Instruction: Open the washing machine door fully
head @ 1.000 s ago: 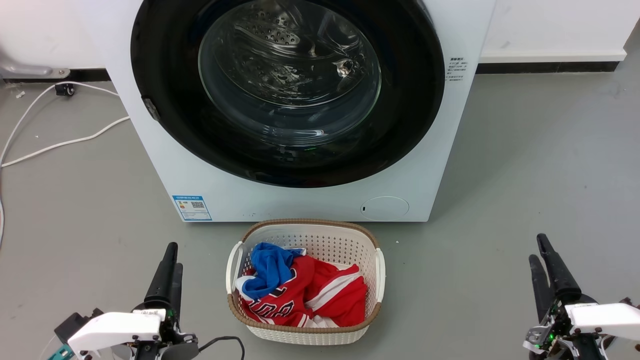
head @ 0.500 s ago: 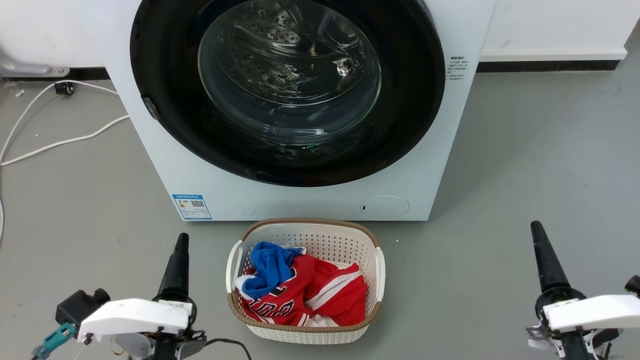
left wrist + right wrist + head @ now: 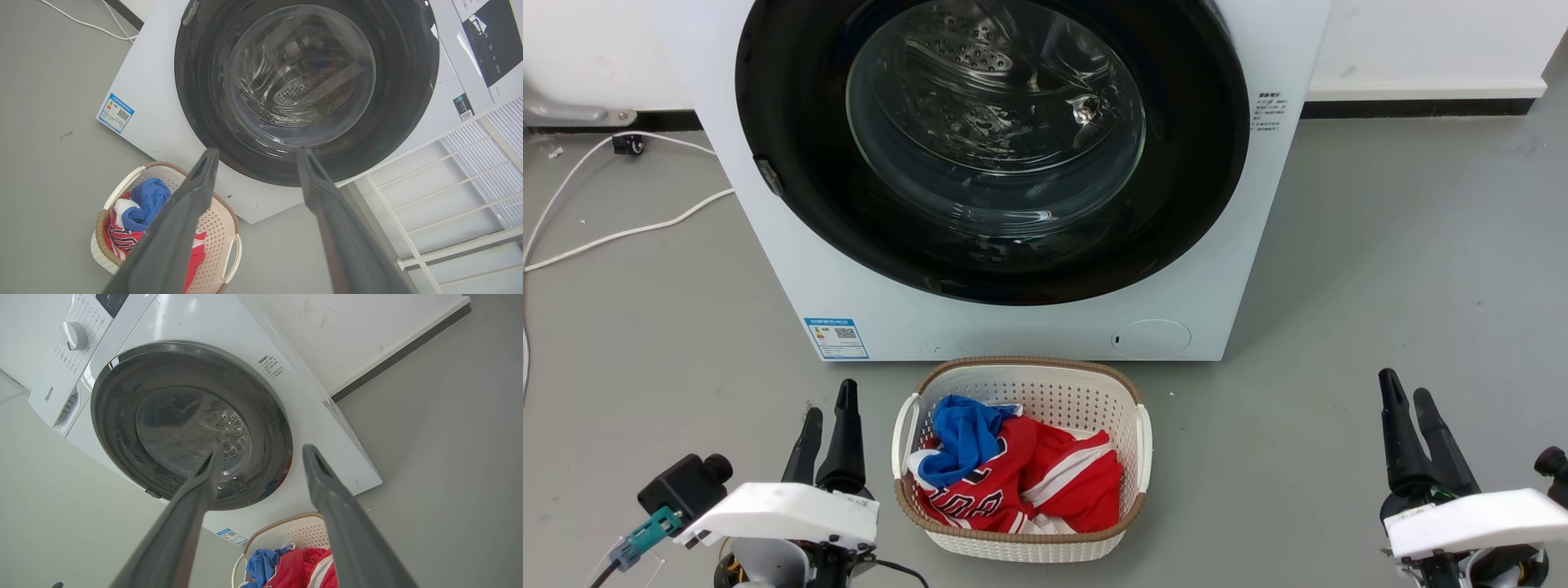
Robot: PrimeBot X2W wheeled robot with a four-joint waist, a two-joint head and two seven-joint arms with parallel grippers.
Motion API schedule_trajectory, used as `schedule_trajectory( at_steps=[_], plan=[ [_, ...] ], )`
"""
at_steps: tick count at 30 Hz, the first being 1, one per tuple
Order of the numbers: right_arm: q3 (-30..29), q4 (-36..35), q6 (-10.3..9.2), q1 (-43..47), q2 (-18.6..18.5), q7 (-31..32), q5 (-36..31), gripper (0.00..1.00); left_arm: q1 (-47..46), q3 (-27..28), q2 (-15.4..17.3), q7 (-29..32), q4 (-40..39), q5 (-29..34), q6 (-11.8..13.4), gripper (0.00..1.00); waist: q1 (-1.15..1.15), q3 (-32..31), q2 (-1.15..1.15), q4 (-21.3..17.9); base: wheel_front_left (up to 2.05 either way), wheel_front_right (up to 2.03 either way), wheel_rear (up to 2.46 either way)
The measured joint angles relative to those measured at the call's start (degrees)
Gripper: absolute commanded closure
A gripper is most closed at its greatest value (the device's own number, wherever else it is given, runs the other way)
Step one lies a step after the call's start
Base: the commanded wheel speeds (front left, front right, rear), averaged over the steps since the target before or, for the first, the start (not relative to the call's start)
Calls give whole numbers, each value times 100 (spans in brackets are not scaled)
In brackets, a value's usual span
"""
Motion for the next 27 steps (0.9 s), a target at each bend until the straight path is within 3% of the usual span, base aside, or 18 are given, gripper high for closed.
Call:
schedule_trajectory(
  at_steps=[7,27],
  plan=[
    [18,-142,0,114,1,-144,-557,0,18,-258,96,-153,-88,616,170,0,0,-5,0,-4,0,0,0],
    [80,-542,0,356,3,-464,-1543,0,211,-603,169,-481,-248,1857,304,0,0,-31,0,13,0,0,0]
  ],
)
